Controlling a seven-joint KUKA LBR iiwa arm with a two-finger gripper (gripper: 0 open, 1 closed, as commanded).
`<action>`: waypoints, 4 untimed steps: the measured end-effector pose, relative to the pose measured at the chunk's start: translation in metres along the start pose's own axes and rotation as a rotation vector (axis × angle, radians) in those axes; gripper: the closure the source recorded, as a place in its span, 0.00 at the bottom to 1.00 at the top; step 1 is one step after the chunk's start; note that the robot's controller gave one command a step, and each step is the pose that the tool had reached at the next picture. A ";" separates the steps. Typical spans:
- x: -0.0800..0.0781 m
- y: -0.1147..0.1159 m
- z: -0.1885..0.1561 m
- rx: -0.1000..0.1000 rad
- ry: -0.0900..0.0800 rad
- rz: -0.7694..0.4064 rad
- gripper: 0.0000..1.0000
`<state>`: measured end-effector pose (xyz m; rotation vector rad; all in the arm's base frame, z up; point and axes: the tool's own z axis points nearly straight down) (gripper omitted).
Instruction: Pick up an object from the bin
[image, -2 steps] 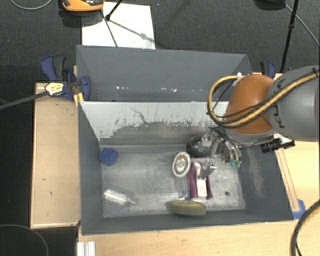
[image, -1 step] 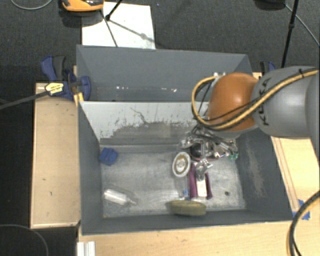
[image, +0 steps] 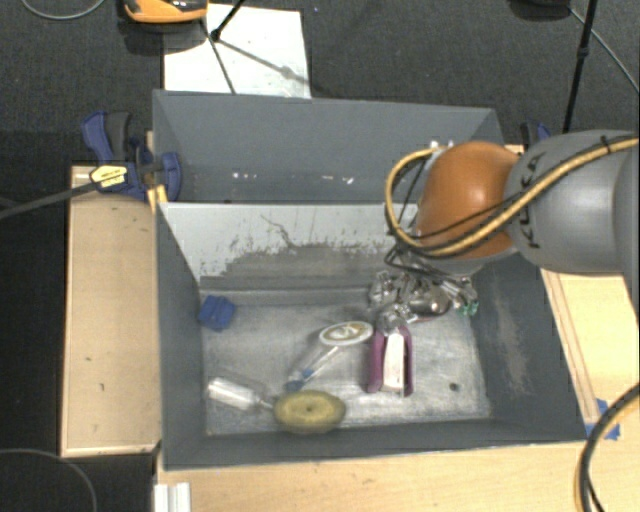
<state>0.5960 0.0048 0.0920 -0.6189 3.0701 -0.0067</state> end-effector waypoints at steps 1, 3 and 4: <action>-0.002 0.002 0.003 0.002 -0.018 -0.003 0.00; 0.028 0.047 0.003 -0.004 0.000 0.095 1.00; 0.032 0.046 -0.172 -0.002 -0.002 0.145 1.00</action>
Offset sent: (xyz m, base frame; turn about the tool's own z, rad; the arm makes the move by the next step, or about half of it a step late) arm 0.0000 0.0000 0.0000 0.0000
